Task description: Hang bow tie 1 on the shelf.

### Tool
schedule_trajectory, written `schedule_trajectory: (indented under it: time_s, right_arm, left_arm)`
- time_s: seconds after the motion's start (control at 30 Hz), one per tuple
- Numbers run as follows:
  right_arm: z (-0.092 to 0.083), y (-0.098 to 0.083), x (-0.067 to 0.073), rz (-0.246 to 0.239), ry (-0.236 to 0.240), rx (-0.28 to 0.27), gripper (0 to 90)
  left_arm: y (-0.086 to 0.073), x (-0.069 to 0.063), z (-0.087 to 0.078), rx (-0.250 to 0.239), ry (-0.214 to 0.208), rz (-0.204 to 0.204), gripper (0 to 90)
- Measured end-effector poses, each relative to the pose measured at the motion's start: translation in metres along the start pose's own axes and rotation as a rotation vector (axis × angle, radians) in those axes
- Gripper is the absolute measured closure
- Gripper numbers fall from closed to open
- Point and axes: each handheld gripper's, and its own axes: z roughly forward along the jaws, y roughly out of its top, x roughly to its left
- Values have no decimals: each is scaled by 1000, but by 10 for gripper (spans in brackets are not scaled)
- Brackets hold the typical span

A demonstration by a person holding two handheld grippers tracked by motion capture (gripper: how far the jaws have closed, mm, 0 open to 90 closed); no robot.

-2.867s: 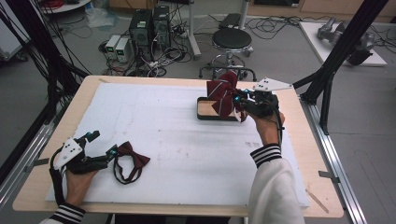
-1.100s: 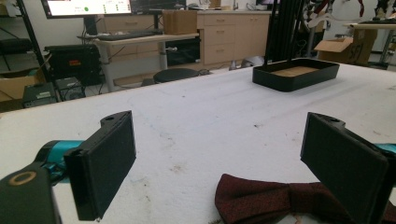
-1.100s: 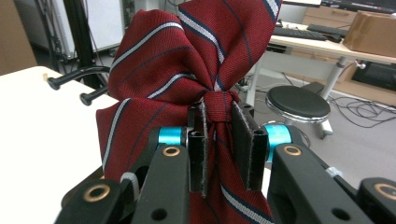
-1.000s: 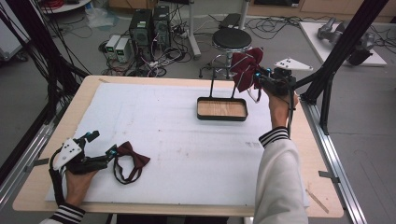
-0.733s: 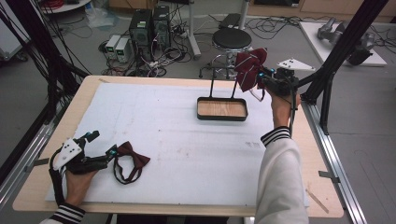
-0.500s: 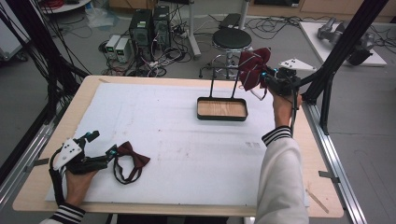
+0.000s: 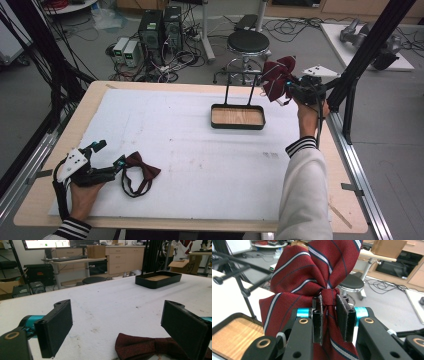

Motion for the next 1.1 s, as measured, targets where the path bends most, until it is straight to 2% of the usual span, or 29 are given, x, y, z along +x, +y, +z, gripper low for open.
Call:
schedule_trajectory:
  time_s: [0.13, 0.53, 0.83, 1.1]
  right_arm:
    - [1, -3, -2, 7, 5, 17, 762]
    - [5, -5, 0, -62, -38, 84, 752]
    - [13, -8, 5, -85, -46, 133, 737]
    - [19, -10, 8, -85, -11, 167, 727]
  left_arm:
    - [0, 0, 0, 0, 0, 0, 107]
    - [0, 0, 0, -1, 0, 0, 107]
    - [0, 0, 0, -1, 0, 0, 107]
    - [0, 0, 0, -1, -1, 3, 107]
